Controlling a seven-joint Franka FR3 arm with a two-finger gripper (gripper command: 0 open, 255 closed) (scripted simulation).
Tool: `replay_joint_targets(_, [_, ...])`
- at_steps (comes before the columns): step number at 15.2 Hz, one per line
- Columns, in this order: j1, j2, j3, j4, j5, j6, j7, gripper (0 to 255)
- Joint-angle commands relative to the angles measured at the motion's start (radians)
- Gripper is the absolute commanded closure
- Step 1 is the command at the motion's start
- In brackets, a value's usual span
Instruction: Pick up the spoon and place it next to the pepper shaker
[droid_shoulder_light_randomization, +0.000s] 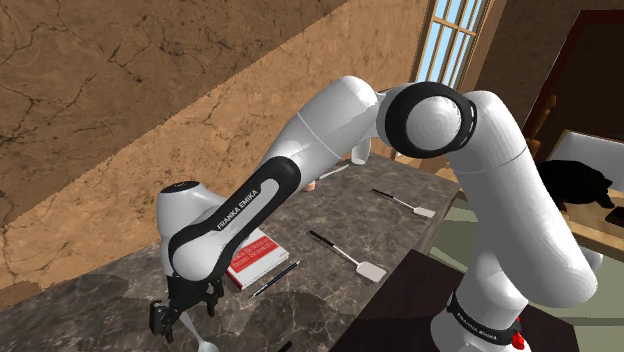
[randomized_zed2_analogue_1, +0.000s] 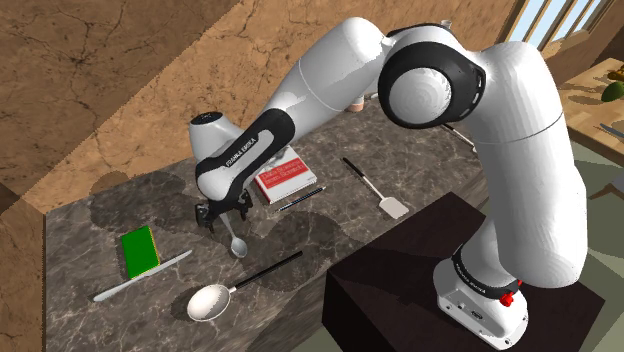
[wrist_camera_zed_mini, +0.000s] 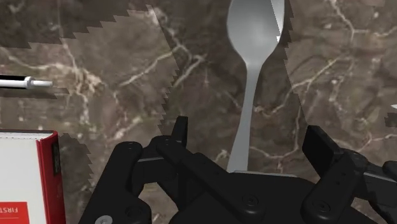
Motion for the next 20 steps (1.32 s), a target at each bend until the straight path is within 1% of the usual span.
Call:
replay_joint_targets(1, [0.000, 0.000, 0.000, 0.000, 0.000, 0.000, 0.000, 0])
replay_joint_targets(2, [0.000, 0.000, 0.000, 0.000, 0.000, 0.000, 0.000, 0])
replay_joint_targets(3, [0.000, 0.000, 0.000, 0.000, 0.000, 0.000, 0.000, 255])
replay_joint_targets(12, [0.000, 0.000, 0.000, 0.000, 0.000, 0.000, 0.000, 255])
replay_joint_targets(20, [-0.011, -0.077, 0.012, -0.006, 0.012, -0.070, 0.005, 255])
